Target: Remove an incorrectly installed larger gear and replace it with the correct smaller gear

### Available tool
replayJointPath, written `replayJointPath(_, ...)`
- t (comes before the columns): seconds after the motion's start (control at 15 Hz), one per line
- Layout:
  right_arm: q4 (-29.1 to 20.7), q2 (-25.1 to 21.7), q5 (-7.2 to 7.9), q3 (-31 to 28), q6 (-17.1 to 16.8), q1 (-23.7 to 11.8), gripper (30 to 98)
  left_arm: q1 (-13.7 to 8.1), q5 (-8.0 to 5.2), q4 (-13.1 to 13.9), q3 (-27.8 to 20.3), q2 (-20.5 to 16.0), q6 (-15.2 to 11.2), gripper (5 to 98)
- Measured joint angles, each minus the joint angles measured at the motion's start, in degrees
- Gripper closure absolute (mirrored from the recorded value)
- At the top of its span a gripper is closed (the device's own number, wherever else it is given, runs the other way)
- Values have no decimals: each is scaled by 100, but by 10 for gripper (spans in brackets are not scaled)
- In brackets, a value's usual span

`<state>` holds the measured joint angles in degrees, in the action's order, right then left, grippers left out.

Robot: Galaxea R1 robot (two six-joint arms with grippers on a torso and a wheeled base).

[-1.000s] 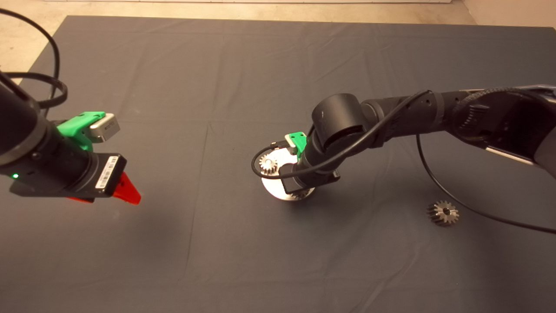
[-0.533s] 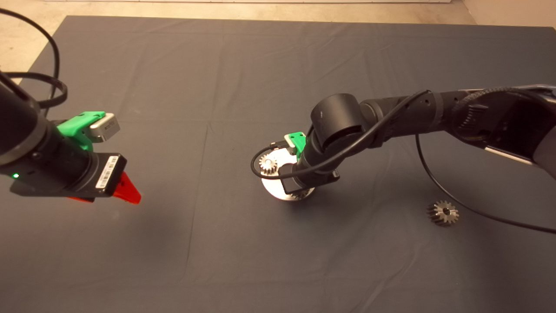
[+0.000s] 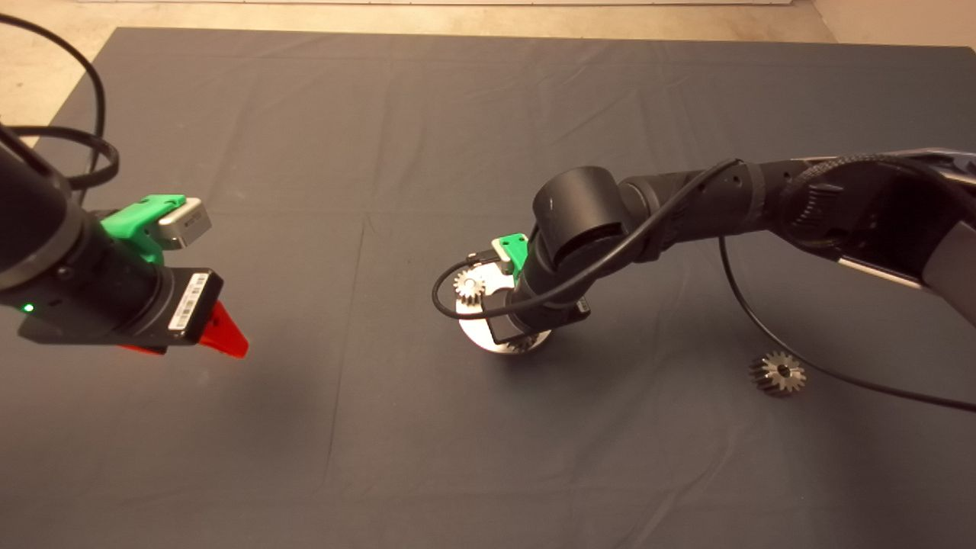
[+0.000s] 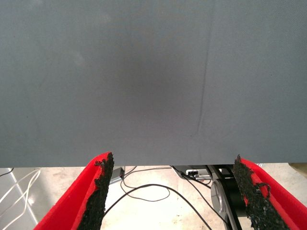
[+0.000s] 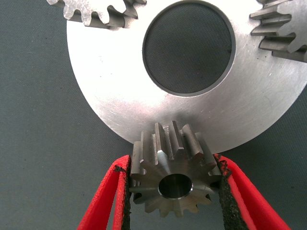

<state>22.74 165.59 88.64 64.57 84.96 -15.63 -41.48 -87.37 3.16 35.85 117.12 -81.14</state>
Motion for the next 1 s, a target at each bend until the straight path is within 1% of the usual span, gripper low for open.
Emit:
replayJointPath(0.27, 0, 12, 9, 0, -2, 1, 917, 1, 2, 0, 0, 5, 0, 401)
replayJointPath(0.33, 0, 12, 9, 0, -19, 1, 905, 0, 2, 0, 0, 2, 0, 401)
replayJointPath(0.6, -2, 2, 0, 0, -142, 1, 905, 0, 2, -2, 0, 6, 0, 401)
replayJointPath(1.0, -9, 7, -11, 33, -199, -7, 902, 0, 2, -2, 0, 5, -2, 401)
